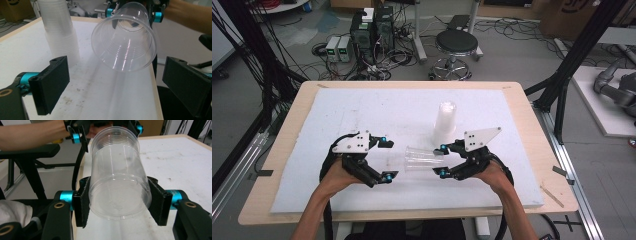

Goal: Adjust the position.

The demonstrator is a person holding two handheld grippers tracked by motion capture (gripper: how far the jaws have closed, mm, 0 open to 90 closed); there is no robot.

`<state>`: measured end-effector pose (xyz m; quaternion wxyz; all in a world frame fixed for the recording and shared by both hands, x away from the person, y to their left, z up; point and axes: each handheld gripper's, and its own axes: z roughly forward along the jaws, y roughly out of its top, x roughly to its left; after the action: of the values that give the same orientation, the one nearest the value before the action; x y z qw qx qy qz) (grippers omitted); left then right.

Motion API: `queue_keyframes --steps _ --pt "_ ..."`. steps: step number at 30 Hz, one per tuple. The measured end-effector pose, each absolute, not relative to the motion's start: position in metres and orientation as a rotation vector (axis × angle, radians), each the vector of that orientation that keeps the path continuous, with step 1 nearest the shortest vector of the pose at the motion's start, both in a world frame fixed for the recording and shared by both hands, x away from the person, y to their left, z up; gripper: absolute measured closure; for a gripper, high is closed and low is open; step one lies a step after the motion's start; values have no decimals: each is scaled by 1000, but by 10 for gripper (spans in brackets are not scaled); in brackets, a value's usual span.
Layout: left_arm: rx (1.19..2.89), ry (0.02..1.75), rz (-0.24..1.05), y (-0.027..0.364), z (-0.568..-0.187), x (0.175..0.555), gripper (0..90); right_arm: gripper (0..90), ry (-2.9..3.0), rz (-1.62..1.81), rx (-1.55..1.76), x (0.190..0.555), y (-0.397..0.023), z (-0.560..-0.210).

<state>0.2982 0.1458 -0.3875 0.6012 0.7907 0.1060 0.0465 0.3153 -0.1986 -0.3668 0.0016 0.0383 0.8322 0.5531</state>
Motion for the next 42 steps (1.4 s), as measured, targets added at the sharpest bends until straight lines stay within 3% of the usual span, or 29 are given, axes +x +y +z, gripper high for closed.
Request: queue_keyframes --steps 17,42 --pt "1656 261 29 126 -414 300 78 427 2549 1840 111 315 -198 -374" --pt "1665 189 7 100 -404 304 139 427 2547 1878 67 316 -194 -375"
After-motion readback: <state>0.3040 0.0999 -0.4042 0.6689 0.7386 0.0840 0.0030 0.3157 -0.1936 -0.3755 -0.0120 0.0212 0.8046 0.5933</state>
